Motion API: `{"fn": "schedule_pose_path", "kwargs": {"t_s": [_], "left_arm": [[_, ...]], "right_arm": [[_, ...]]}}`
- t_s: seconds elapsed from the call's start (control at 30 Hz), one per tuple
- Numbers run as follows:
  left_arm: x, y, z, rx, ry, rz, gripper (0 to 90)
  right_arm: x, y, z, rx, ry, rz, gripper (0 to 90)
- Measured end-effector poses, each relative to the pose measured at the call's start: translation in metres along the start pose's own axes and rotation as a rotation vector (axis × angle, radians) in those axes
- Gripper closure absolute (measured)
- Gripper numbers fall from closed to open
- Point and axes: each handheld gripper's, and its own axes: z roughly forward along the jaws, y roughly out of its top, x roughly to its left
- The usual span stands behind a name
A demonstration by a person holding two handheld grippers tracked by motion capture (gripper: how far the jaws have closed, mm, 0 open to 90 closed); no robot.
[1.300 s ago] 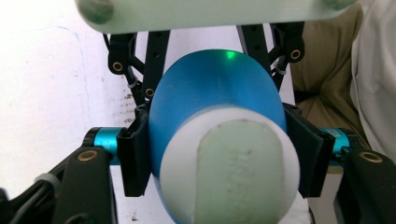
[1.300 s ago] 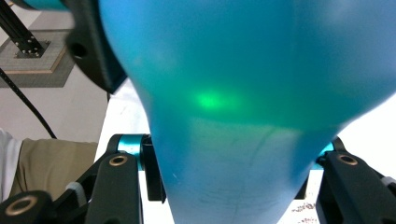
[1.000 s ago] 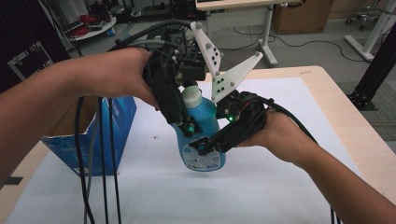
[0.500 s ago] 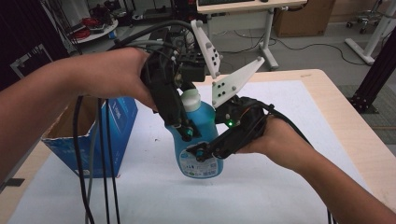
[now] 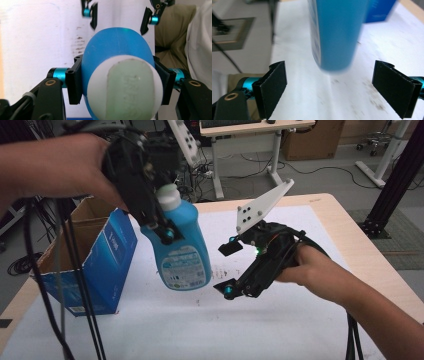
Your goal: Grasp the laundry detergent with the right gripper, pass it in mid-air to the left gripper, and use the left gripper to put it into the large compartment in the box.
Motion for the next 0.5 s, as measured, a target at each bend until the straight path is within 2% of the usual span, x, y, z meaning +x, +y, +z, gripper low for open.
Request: {"fn": "schedule_pose_path", "kwargs": {"t_s": [0.1, 0.13, 0.17, 0.27, 0.3, 0.37, 0.43, 0.5], "left_arm": [[0.003, -0.004, -0.016, -0.018, 0.027, -0.032, 37.9], [0.003, -0.004, -0.016, -0.018, 0.027, -0.032, 37.9], [0.005, -0.007, -0.025, -0.021, 0.039, -0.057, 37.8], [0.008, -0.01, -0.034, -0.027, 0.05, -0.076, 37.8], [0.01, -0.014, -0.042, -0.03, 0.061, -0.101, 37.8], [0.013, -0.019, -0.05, -0.028, 0.062, -0.124, 37.8], [0.017, -0.026, -0.057, -0.049, 0.063, -0.152, 37.9], [0.019, -0.034, -0.065, -0.067, 0.069, -0.178, 37.8]], "right_arm": [[-0.002, -0.005, -0.013, 0.038, 0.007, 0.009, 11.9], [-0.002, -0.005, -0.013, 0.038, 0.007, 0.009, 11.9], [-0.003, -0.009, -0.022, 0.068, -0.003, 0.0, 11.8], [-0.003, -0.014, -0.033, 0.097, 0.009, 0.0, 11.9], [-0.003, -0.016, -0.038, 0.121, 0.022, 0.0, 11.8], [-0.003, -0.019, -0.044, 0.154, 0.033, 0.017, 11.4], [-0.004, -0.022, -0.05, 0.181, 0.019, 0.04, 0.5], [-0.008, -0.028, -0.057, 0.217, 0.012, 0.066, 0.6]]}}
